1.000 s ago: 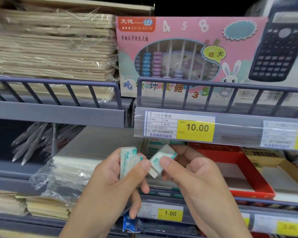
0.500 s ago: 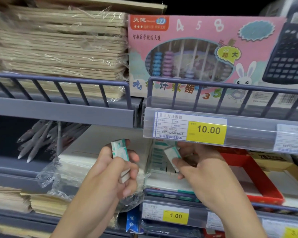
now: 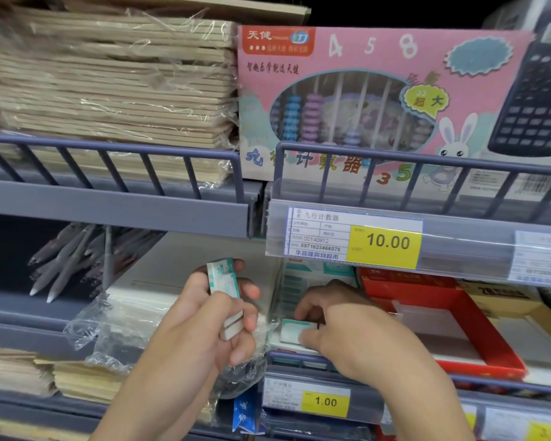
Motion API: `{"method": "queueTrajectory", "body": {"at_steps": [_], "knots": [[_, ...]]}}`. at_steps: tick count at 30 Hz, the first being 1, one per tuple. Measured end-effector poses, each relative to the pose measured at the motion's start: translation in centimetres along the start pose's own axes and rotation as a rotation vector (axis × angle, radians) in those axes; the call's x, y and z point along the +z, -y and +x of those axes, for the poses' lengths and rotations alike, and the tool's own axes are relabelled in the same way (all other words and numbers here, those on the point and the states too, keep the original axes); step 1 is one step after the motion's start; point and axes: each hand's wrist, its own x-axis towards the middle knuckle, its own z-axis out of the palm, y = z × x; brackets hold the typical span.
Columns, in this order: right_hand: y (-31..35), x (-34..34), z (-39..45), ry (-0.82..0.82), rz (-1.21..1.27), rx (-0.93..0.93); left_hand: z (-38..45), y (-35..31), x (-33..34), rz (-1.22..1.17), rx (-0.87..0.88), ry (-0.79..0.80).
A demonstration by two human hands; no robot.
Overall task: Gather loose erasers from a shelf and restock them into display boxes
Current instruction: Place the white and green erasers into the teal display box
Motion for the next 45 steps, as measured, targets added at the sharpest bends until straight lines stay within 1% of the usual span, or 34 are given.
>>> {"method": "queueTrajectory", "body": {"at_steps": [4, 7, 13, 17, 23, 25, 26, 28, 29, 30, 32, 33, 34, 36, 38, 40, 43, 45], "knots": [[0.2, -0.2, 0.0, 0.020, -0.068, -0.028, 0.1, 0.2, -0.1, -0.002, 0.012, -0.003], [0.6, -0.6, 0.5, 0.041, -0.075, -0.032, 0.4, 0.4, -0.1, 0.001, 0.016, -0.032], [0.8, 0.2, 1.0, -0.005, -0.012, -0.042, -0.1, 0.1, 0.1, 0.021, 0.013, -0.001], [0.8, 0.3, 1.0, -0.039, -0.044, -0.073, -0.4, -0.3, 0.3, 0.034, 0.007, 0.017], [1.1, 0.2, 1.0, -0.010, -0.107, -0.077, -0.6, -0.6, 0.2, 0.113, 0.034, 0.079], [1.0, 0.1, 0.6, -0.040, -0.073, -0.072, -0.7, -0.8, 0.1, 0.175, 0.048, 0.098], [0.8, 0.1, 0.3, -0.085, -0.051, -0.081, -0.7, -0.8, 0.0, 0.217, 0.059, 0.109], [0.4, 0.0, -0.7, -0.213, 0.027, -0.134, -0.9, -0.9, 0.0, 0.292, 0.086, 0.122], [0.3, 0.0, -1.2, -0.266, 0.133, -0.157, -1.0, -1.0, 0.1, 0.316, 0.098, 0.128], [0.2, 0.0, -1.6, -0.296, 0.307, -0.186, -1.0, -0.9, 0.2, 0.330, 0.107, 0.135], [0.3, -0.2, -2.3, -0.273, 0.724, -0.264, -1.2, -0.9, 0.5, 0.340, 0.110, 0.142], [0.4, -0.4, -2.7, -0.238, 0.872, -0.304, -1.3, -0.9, 0.7, 0.343, 0.109, 0.148], [0.5, -0.6, -2.9, -0.195, 0.959, -0.332, -1.4, -1.0, 0.8, 0.343, 0.105, 0.161], [0.5, -0.6, -3.1, -0.104, 1.015, -0.363, -1.6, -1.3, 1.1, 0.338, 0.100, 0.202], [0.5, -0.4, -3.0, -0.065, 1.060, -0.368, -1.8, -1.4, 1.2, 0.350, 0.088, 0.230], [0.3, -0.2, -2.8, -0.085, 1.127, -0.395, -1.9, -1.4, 1.3, 0.371, 0.103, 0.199], [-0.1, 0.0, -2.6, -0.163, 1.163, -0.417, -2.0, -1.3, 1.1, 0.415, 0.164, 0.085], [-0.3, -0.1, -2.5, -0.161, 1.182, -0.432, -2.2, -1.3, 1.0, 0.477, 0.216, 0.060]]}}
